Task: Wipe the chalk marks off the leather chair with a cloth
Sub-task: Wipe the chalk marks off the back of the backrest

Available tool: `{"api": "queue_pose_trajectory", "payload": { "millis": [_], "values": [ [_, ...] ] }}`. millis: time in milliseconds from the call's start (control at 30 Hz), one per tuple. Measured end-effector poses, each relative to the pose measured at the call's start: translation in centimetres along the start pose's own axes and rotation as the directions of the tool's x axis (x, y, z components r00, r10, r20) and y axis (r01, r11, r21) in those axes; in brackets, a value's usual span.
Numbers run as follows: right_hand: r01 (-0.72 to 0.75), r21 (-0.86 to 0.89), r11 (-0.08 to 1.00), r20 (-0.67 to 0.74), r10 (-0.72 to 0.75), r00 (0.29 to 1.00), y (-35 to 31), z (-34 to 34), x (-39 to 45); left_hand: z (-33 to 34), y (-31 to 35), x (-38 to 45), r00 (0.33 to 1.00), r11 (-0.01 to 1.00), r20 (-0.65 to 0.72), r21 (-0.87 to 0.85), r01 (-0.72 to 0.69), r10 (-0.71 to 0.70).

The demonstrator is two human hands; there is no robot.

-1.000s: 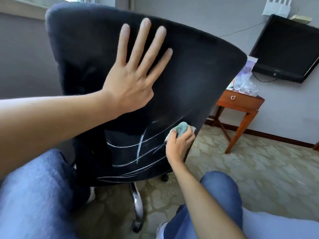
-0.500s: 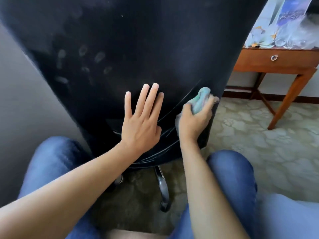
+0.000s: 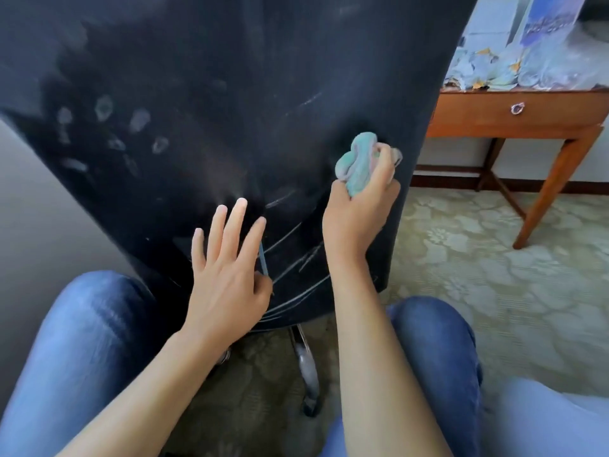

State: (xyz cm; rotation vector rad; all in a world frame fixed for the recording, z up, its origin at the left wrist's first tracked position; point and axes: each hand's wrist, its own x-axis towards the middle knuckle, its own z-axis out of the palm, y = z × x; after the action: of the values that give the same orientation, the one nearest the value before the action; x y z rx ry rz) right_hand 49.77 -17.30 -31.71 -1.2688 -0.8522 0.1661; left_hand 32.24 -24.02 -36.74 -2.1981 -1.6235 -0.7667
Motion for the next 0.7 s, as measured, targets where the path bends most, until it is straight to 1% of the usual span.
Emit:
{"api": "queue_pose_trajectory", "payload": {
  "millis": [33,100,167,233,267,300,333,400,467,500,533,567,600,633,667,700],
  "values": [
    [0.010,-0.036,0.999,-0.012,-0.010,1.000,-0.3,0.1,0.3,0.0,-0.2,-0.3,1.000,1.000,0.002,-0.004,0.021,-0.021],
    [-0.020,-0.172,0.985,0.019,0.023,1.000,-0.4,0.7,-1.4,0.2,-0.4,-0.7,0.998,0.998,0.023,-0.006,0.061,-0.061],
    [-0.032,-0.319,0.947,0.116,0.073,0.991,0.4,1.3,-4.8,0.3,-0.4,-0.9,0.996,0.997,0.046,-0.012,0.075,-0.075],
    [-0.030,-0.380,0.924,0.199,0.113,0.974,0.9,1.5,-7.0,0.4,-0.3,-0.9,0.995,0.997,0.070,-0.025,0.077,-0.075],
    [-0.027,-0.390,0.921,0.217,0.120,0.969,1.0,1.3,-7.0,0.3,-0.2,-0.9,0.994,0.996,0.078,-0.035,0.077,-0.075],
    [-0.026,-0.398,0.917,0.204,0.116,0.972,0.8,1.0,-6.3,0.2,-0.2,-0.8,0.994,0.996,0.082,-0.044,0.078,-0.074],
    [-0.040,-0.408,0.912,0.163,0.116,0.980,0.7,0.7,-5.3,0.2,-0.4,-0.8,0.994,0.996,0.086,-0.054,0.077,-0.072],
    [-0.110,-0.371,0.922,-0.001,0.118,0.993,0.1,0.2,-2.5,0.1,-0.9,-1.0,0.995,0.996,0.086,-0.068,0.062,-0.056],
    [-0.164,-0.280,0.946,-0.160,0.123,0.979,-0.7,0.0,-0.1,-0.1,-1.5,-1.2,0.996,0.996,0.074,-0.081,0.046,-0.040],
    [-0.180,-0.240,0.954,-0.183,0.137,0.974,-1.0,0.5,0.2,-0.2,-1.8,-1.3,0.997,0.995,0.068,-0.083,0.046,-0.040],
    [-0.192,-0.213,0.958,-0.169,0.157,0.973,-1.3,1.1,-0.4,-0.3,-2.0,-1.2,0.997,0.995,0.063,-0.085,0.049,-0.043],
    [-0.181,-0.212,0.960,-0.124,0.157,0.980,-1.4,2.0,-1.9,-0.3,-2.3,-1.2,0.997,0.995,0.061,-0.086,0.053,-0.048],
    [-0.129,-0.224,0.966,-0.043,0.122,0.992,-1.5,2.8,-4.2,-0.3,-2.5,-1.1,0.997,0.995,0.061,-0.085,0.059,-0.054],
    [-0.026,-0.236,0.971,0.075,0.045,0.996,-1.5,3.5,-6.6,-0.2,-2.6,-1.0,0.996,0.994,0.059,-0.085,0.066,-0.061],
    [0.105,-0.243,0.964,0.216,-0.052,0.975,-1.4,4.1,-9.0,-0.1,-2.8,-1.1,0.995,0.994,0.059,-0.080,0.079,-0.074],
    [0.227,-0.249,0.941,0.327,-0.139,0.935,-1.3,4.5,-10.7,0.0,-3.0,-1.2,0.994,0.993,0.060,-0.071,0.099,-0.095]
  ]
}}
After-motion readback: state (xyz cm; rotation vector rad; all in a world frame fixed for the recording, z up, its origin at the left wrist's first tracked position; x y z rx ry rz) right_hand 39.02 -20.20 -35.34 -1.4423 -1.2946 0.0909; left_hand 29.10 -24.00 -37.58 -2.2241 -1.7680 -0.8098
